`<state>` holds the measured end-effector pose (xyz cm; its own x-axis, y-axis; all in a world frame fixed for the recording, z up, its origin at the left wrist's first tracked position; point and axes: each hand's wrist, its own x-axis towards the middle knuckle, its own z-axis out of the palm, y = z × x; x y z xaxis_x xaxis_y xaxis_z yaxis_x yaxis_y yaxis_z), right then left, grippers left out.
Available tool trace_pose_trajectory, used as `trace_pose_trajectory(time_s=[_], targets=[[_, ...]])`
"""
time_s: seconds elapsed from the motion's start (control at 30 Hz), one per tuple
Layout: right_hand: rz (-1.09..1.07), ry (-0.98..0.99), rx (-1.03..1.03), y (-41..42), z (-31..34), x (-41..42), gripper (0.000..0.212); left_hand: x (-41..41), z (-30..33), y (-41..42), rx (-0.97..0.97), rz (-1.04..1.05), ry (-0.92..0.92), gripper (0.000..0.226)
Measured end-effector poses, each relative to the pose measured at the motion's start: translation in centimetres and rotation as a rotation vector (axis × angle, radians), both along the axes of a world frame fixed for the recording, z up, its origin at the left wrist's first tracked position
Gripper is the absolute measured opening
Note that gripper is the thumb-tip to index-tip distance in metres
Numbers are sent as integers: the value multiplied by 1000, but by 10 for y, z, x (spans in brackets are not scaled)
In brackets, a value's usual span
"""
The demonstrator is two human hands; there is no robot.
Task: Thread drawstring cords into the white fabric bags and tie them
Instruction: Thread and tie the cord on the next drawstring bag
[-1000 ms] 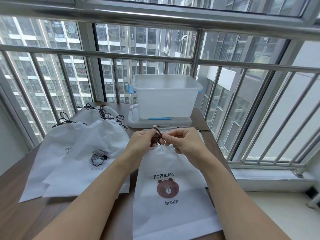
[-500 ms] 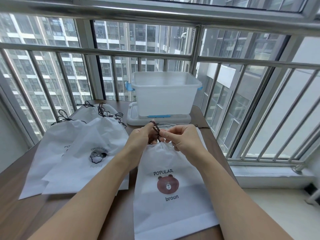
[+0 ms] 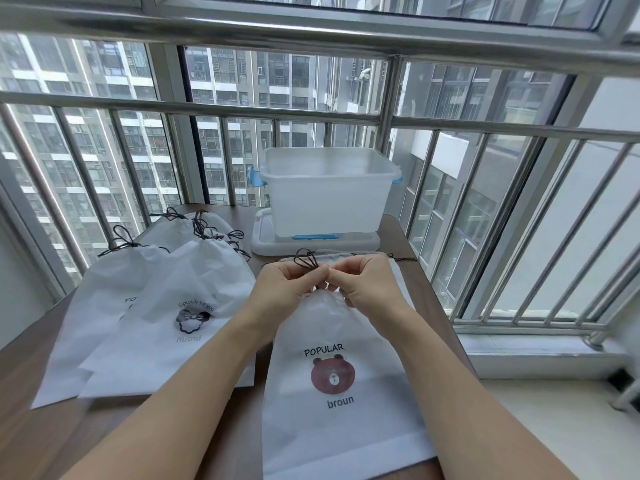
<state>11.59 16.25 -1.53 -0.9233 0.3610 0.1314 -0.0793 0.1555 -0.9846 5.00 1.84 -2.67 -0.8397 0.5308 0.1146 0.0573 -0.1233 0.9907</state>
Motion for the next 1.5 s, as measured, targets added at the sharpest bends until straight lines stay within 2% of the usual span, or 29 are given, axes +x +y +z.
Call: trace_pose_trajectory(time_s=[0.07, 0.17, 0.27, 0.5, 0.67, 0.83, 1.07, 1.2, 1.37, 1.5], targets=[[26, -23, 6, 0, 0, 0, 19, 0, -2, 2, 41, 41, -6, 22], [127, -35, -82, 2, 2, 2, 9, -4, -2, 2, 106, 103, -77, 22], [213, -23, -135, 8, 5, 5, 15, -6, -1, 2, 126, 115, -99, 19], [153, -53, -86, 11, 6, 5, 9, -9, 0, -2, 54, 83, 65, 13], [178, -77, -27, 8, 8, 7, 9, -10, 2, -1, 85, 46, 53, 23], [220, -126, -106, 7, 8, 8, 5, -11, 4, -5, 92, 2, 89, 9], [132, -26, -160, 0, 7, 5, 12, -10, 4, -5, 156, 56, 35, 3], [59, 1, -185, -2, 5, 4, 21, -9, 4, -4, 179, 72, 31, 14], [19, -41, -172, -8, 4, 2, 13, -7, 3, -4, 166, 70, 21, 8], [6, -52, -172, -7, 6, 2, 41, -7, 4, -4, 133, 69, 10, 8]])
